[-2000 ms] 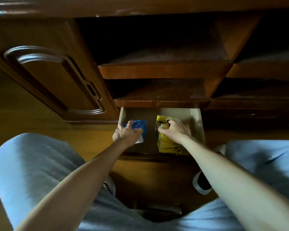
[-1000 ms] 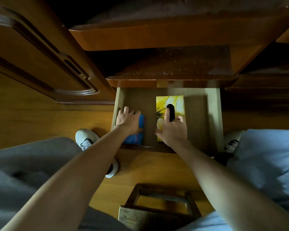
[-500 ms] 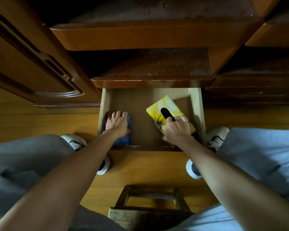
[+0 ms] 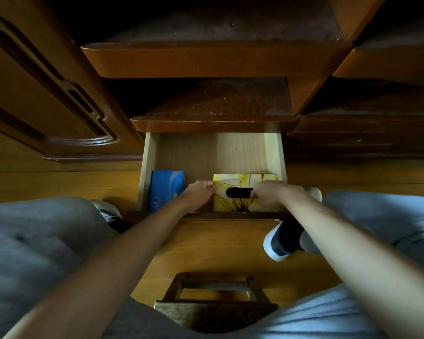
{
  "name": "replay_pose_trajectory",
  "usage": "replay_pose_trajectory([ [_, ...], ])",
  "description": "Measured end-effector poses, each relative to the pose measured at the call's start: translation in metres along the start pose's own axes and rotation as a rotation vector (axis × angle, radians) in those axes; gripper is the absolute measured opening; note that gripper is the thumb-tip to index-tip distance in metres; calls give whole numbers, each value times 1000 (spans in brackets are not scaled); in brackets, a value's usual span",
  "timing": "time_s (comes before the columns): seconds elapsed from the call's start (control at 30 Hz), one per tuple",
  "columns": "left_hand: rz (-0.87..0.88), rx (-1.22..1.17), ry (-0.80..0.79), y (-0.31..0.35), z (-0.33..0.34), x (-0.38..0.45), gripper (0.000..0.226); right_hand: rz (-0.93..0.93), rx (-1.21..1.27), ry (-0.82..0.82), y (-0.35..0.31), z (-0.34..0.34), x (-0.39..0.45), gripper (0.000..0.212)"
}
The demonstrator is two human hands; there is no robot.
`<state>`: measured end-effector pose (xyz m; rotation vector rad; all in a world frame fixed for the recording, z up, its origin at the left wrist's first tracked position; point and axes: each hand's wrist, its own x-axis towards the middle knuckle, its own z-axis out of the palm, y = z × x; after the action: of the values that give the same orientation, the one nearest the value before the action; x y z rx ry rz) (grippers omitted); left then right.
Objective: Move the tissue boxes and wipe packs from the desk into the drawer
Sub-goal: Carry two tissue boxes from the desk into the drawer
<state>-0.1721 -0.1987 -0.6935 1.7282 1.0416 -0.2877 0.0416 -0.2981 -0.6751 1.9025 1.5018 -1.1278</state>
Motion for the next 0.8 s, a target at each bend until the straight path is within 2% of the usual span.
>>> replay_pose_trajectory([
  [0.13,-52,15,-55,-4,10,-2,33,6,-69,136,-2,14,1,27],
  [0.27,-101,33,-48,-6,5,6,33,23,52,152,-1,16,-3,23],
  [0.4,-88,219,-29,3,3,-4,35,54,130,280,-10,23,-9,18],
  [0.5,-12,512,156,22,-15,-19,44,78,156,462,-26,19,-16,24],
  [0.6,119,633,393,59,-62,-42,48,-33,321,641,-47,-9,-31,26],
  [0.73,537,709,902,123,-133,-89,29,-131,522,944,-65,-78,-74,21],
  [0.8,726,694,1064,160,-161,-111,26,-159,521,1096,-64,-119,-104,15],
])
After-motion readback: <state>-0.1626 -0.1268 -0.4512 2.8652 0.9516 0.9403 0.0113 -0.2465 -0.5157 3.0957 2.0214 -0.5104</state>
